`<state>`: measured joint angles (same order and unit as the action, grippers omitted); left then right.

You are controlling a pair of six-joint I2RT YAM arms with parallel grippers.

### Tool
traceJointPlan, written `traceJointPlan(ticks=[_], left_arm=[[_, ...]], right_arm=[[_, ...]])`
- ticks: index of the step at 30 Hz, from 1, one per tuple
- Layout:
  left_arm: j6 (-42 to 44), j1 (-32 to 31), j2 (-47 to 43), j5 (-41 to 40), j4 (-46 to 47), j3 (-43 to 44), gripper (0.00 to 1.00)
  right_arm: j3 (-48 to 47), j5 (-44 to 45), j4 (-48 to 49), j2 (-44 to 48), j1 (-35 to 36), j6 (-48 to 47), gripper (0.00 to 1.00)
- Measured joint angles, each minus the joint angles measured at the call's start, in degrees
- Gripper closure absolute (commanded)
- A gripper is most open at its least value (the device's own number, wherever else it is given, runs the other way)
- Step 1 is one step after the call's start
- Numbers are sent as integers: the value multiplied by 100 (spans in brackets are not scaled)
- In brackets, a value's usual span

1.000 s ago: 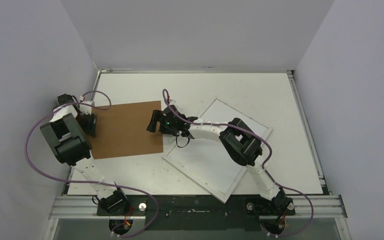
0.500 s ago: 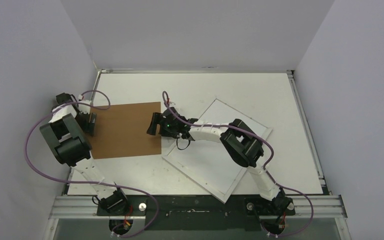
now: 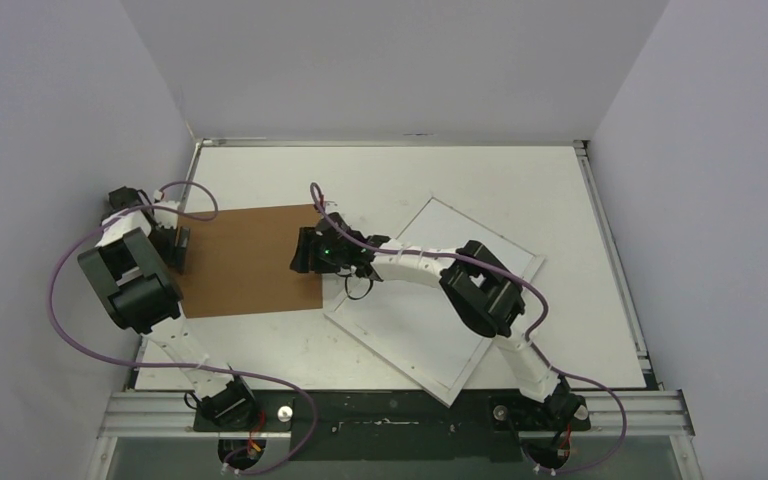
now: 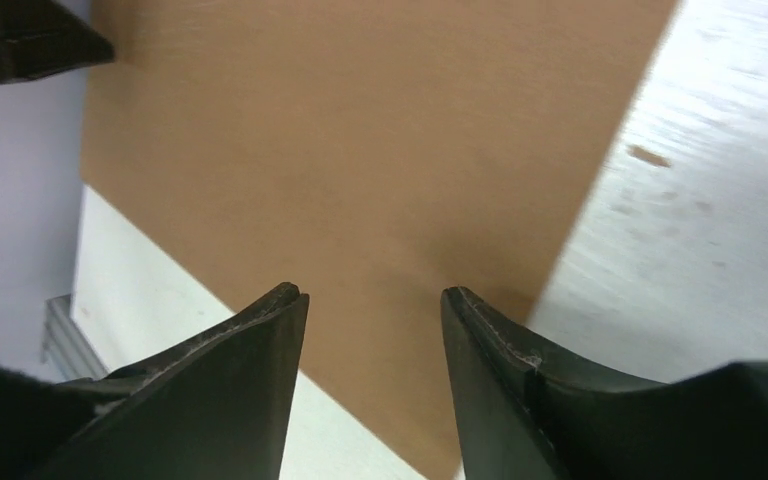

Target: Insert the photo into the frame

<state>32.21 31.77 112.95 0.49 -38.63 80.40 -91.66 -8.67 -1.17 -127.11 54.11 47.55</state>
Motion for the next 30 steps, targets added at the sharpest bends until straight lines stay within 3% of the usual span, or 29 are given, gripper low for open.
traceJointPlan(ticks=[4,10,14,24,30], left_arm=[[2,0,0,0,2,-7,37],[4,0,0,0,-2,-7,36],[7,0,0,2,-15,-4,35],[-109,0,2,133,-216,138,18],[-221,0,90,413,-367,308,17]], right_arm=[[-297,-144,39,-83,131,-79,65],[-361,-273,70,-332,221,-175,71],[-358,-328,138,-566,179,-168,81],[284,-127,417,-267,28,-35,85],[474,-61,426,-140,-46,-17,85]])
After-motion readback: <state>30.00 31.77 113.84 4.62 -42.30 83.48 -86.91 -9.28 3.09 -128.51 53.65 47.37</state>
